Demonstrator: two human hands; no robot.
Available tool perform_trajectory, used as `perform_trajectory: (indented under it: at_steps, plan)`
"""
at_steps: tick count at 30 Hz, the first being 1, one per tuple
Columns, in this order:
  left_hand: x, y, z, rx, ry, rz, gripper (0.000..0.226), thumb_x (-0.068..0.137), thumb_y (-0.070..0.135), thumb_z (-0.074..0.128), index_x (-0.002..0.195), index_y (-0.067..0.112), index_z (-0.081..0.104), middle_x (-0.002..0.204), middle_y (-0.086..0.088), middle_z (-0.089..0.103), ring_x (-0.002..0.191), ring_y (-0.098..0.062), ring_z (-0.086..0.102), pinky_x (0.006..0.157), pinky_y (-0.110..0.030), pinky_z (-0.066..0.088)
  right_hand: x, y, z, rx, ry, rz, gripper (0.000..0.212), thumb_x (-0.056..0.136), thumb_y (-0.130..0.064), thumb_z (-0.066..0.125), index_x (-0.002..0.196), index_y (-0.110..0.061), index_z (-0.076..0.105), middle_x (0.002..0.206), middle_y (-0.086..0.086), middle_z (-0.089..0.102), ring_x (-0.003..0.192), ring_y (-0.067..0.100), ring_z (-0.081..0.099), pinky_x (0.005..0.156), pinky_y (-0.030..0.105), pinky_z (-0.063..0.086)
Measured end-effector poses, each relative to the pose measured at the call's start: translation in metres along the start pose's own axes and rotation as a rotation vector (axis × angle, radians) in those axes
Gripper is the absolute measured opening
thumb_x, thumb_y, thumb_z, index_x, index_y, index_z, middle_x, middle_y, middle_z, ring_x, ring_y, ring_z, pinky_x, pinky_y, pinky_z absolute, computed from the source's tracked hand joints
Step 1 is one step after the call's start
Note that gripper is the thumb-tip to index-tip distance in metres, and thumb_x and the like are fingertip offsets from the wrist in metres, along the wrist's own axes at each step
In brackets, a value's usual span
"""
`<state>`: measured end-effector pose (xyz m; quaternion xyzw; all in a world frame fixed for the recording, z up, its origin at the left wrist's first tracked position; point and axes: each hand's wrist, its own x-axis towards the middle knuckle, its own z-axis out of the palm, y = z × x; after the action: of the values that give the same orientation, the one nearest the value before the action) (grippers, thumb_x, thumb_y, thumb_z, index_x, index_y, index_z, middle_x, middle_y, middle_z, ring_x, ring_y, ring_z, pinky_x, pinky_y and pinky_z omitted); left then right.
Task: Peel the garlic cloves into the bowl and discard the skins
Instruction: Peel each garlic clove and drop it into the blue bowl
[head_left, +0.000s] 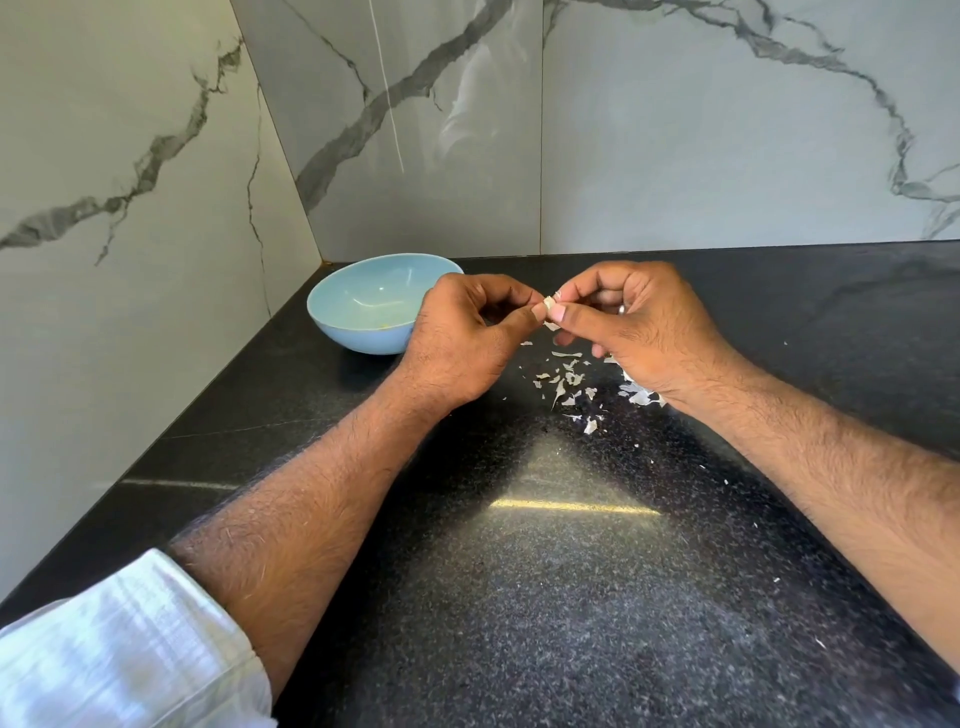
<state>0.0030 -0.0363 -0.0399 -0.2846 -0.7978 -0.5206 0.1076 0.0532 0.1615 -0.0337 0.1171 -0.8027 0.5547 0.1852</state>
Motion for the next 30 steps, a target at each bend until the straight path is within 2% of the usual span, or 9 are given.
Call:
perform_trajectory:
  at_steps: [2, 6, 9, 11, 16, 19, 24, 30]
  plan:
    - [-0.0005, 0.0008, 0.0006, 0.038, 0.014, 0.004, 0.005, 0.096, 0.022, 0.080, 0.093, 0.021, 0.083, 0.074, 0.014, 0.075, 0.065, 0.001, 0.062, 0.063, -0.017, 0.048, -0.0002, 0.0004, 0.0003, 0.004, 0.011, -0.007, 0.010, 0.090, -0.014, 0.082, 0.097, -0.009, 0.077, 0.085, 0.003, 0.080, 0.074, 0.019, 0.079, 0.058, 0.023, 0.057]
    - [-0.0018, 0.0048, 0.0007, 0.031, 0.010, -0.009, 0.006, 0.095, 0.022, 0.081, 0.090, 0.021, 0.084, 0.078, 0.005, 0.078, 0.068, -0.006, 0.066, 0.065, -0.020, 0.052, 0.0011, 0.0008, -0.0014, 0.013, 0.051, -0.035, 0.012, 0.087, -0.009, 0.084, 0.097, -0.007, 0.077, 0.081, 0.005, 0.080, 0.072, 0.021, 0.079, 0.061, 0.020, 0.056]
    - [-0.0026, 0.0079, 0.0018, -0.074, 0.009, -0.093, 0.008, 0.095, 0.020, 0.081, 0.088, 0.016, 0.082, 0.073, -0.003, 0.075, 0.066, -0.008, 0.060, 0.064, -0.022, 0.050, 0.0017, 0.0031, -0.0020, 0.005, 0.049, -0.052, 0.014, 0.085, -0.007, 0.086, 0.097, -0.009, 0.079, 0.083, 0.005, 0.080, 0.074, 0.022, 0.079, 0.071, 0.028, 0.063]
    - [-0.0022, 0.0088, 0.0014, -0.161, 0.014, -0.171, 0.007, 0.095, 0.019, 0.081, 0.089, 0.015, 0.082, 0.075, -0.002, 0.075, 0.070, -0.009, 0.063, 0.068, -0.023, 0.052, 0.0020, 0.0039, -0.0020, -0.002, 0.046, -0.055, 0.014, 0.085, -0.006, 0.085, 0.097, -0.010, 0.079, 0.083, 0.005, 0.079, 0.076, 0.022, 0.079, 0.077, 0.033, 0.065]
    - [-0.0005, 0.0072, -0.0008, -0.291, -0.027, -0.322, 0.004, 0.093, 0.018, 0.081, 0.090, 0.016, 0.082, 0.082, -0.001, 0.078, 0.082, -0.014, 0.069, 0.082, -0.035, 0.058, 0.0018, 0.0040, -0.0012, 0.007, 0.016, -0.069, 0.016, 0.085, -0.006, 0.085, 0.099, -0.011, 0.079, 0.085, 0.007, 0.079, 0.079, 0.025, 0.078, 0.082, 0.037, 0.065]
    - [-0.0004, 0.0064, -0.0006, -0.295, -0.036, -0.324, 0.006, 0.094, 0.017, 0.081, 0.088, 0.017, 0.082, 0.081, -0.001, 0.078, 0.082, -0.015, 0.069, 0.081, -0.035, 0.058, 0.0007, 0.0045, 0.0002, -0.026, -0.002, -0.080, 0.016, 0.086, -0.007, 0.084, 0.100, -0.012, 0.079, 0.085, 0.005, 0.079, 0.081, 0.024, 0.078, 0.082, 0.037, 0.065]
    - [-0.0006, 0.0078, 0.0005, -0.293, -0.040, -0.309, 0.007, 0.097, 0.014, 0.077, 0.098, 0.009, 0.080, 0.082, -0.002, 0.077, 0.081, -0.013, 0.069, 0.078, -0.028, 0.059, -0.0012, 0.0025, 0.0013, -0.020, 0.005, -0.088, 0.018, 0.086, -0.010, 0.085, 0.101, -0.008, 0.078, 0.084, 0.003, 0.080, 0.077, 0.018, 0.079, 0.075, 0.028, 0.064]
    - [-0.0005, 0.0084, 0.0017, -0.258, -0.030, -0.312, 0.006, 0.096, 0.015, 0.078, 0.098, 0.010, 0.081, 0.080, 0.000, 0.077, 0.081, -0.014, 0.069, 0.080, -0.031, 0.060, -0.0013, 0.0032, 0.0031, -0.161, 0.077, -0.118, 0.015, 0.084, -0.014, 0.088, 0.097, -0.017, 0.081, 0.082, -0.003, 0.078, 0.076, 0.017, 0.076, 0.072, 0.034, 0.066]
